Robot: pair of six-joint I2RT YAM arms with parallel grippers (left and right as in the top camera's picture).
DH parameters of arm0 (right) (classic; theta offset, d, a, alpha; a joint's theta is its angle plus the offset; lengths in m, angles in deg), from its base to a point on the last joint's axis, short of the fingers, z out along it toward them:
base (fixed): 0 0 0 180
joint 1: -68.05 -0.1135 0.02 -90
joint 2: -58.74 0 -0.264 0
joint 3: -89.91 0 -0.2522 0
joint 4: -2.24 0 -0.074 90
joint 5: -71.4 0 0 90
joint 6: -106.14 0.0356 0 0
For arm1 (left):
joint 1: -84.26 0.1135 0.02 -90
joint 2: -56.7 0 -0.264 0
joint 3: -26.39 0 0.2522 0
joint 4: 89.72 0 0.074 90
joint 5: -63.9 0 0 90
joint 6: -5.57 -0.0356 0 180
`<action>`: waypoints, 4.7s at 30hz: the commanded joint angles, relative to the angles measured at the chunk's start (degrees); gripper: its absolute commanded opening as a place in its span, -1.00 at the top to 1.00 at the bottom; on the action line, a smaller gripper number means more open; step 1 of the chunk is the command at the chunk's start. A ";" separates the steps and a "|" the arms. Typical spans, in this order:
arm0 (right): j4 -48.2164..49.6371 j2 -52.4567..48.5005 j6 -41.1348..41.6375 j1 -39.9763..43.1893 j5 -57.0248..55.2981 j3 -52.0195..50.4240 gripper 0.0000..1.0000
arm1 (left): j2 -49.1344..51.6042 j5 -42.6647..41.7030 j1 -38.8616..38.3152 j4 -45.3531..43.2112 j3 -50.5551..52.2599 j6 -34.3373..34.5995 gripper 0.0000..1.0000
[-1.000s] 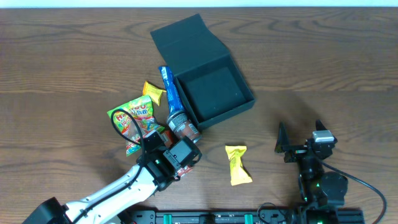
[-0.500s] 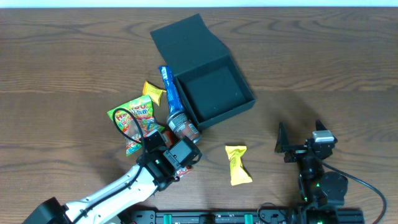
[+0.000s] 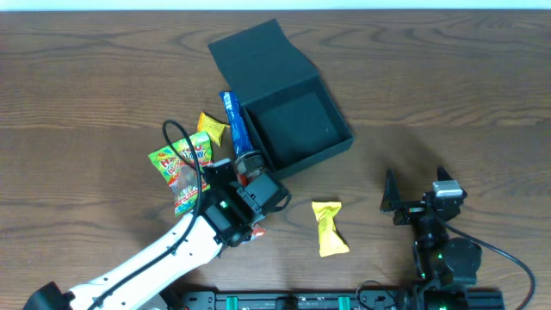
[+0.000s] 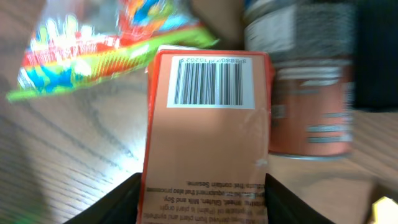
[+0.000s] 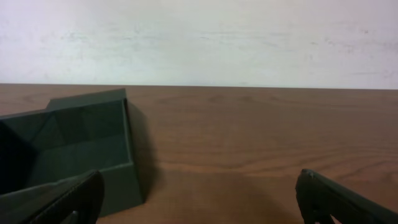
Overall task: Pack container
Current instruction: 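Close the left gripper on the red-orange carton and lift it, then carry the carton into the black box and release it, then move the left gripper back to the snack tin and grasp it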
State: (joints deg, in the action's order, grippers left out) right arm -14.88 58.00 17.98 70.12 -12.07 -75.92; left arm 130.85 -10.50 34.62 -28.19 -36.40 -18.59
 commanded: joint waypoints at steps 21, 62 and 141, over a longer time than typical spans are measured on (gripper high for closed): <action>-0.31 0.09 -0.63 0.85 -0.13 -0.09 -0.99 | 14.62 10.51 2.60 -0.09 -25.07 -17.27 0.08; -0.31 0.09 -0.63 0.85 -0.13 -0.09 -0.98 | 41.44 16.24 7.28 -4.68 -43.25 -10.58 -0.16; -0.31 0.09 -0.63 0.85 -0.13 -0.09 -0.99 | 7.50 -12.31 11.02 -9.75 -2.10 -16.17 -0.90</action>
State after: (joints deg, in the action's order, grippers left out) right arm -14.90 58.00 17.98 70.12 -12.05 -75.92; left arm 138.67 -21.91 45.48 -37.41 -38.90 -33.71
